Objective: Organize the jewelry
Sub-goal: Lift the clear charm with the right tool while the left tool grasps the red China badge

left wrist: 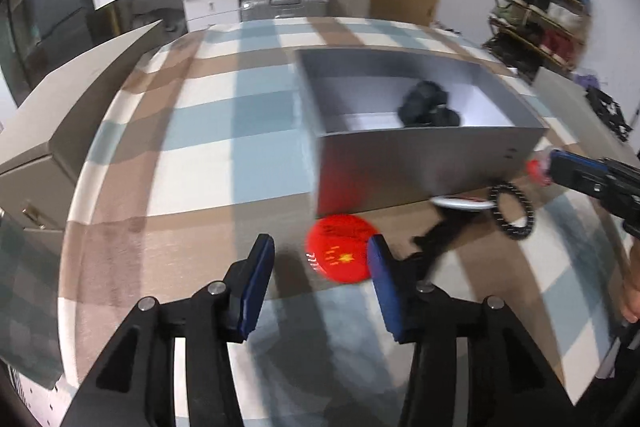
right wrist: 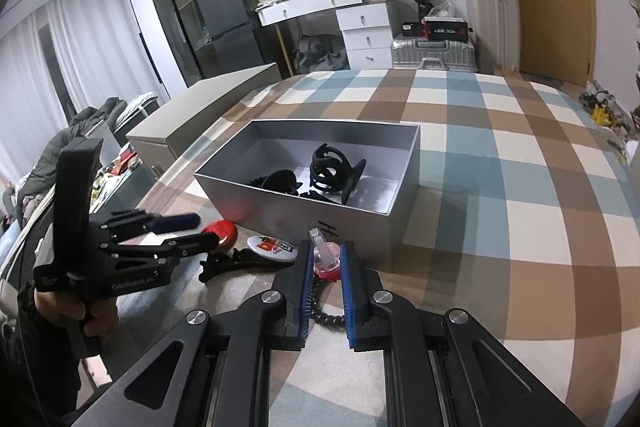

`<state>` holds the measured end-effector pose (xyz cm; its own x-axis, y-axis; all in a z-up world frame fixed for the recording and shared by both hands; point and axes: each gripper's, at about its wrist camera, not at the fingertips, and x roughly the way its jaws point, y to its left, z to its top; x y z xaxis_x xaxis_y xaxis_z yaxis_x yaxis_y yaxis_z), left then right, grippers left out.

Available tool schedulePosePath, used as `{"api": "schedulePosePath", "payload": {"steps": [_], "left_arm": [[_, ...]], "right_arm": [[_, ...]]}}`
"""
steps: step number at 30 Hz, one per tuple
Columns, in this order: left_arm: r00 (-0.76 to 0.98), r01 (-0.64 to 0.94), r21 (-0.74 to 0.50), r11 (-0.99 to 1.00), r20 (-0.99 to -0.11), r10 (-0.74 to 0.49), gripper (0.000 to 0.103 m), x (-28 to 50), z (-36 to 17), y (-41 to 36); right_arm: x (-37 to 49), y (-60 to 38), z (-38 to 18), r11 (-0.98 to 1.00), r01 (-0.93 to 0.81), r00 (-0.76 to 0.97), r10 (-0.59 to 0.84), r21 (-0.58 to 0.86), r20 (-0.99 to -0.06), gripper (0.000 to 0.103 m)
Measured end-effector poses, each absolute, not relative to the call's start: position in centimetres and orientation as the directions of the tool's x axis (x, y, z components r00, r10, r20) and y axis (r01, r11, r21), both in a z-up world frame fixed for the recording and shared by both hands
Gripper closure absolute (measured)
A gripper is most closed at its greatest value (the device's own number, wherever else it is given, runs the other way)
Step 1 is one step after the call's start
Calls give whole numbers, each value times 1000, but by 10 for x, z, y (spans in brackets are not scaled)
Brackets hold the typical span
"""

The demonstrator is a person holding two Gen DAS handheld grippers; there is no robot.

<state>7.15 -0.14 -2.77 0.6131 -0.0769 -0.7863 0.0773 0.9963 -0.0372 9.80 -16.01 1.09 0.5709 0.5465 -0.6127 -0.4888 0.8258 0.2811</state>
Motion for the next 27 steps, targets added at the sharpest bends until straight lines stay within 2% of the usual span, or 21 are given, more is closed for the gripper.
{"api": "schedulePosePath", "payload": {"steps": [3,6,9,12,15,17,27], "left_arm": [[607,73,-42,996,-790,-78,50,73,-29,1],[590,110,-54,992,-800,-109,49,75,-31,-5],[592,136,10,991,-803,-73,43,76,-33,-15],[588,154,11,988,-804,-83,43,75,-33,-18],[580,154,3,988,-810,-88,45,76,-32,-16],[589,150,0,989,-803,-89,66,75,-31,-14],[645,169,-41,985,-751,-142,66,62,-15,-16]], "right_arm": [[98,-159,10,824,-492,569,548,280,-614,90],[98,-159,10,825,-491,567,547,280,-616,90],[98,-159,10,825,-491,567,546,278,-617,90],[98,-159,10,825,-490,566,546,281,-617,90],[98,-159,10,824,-491,566,548,281,-617,90],[98,-159,10,824,-492,567,548,281,-615,90],[95,-163,17,828,-484,593,549,285,-589,90]]}}
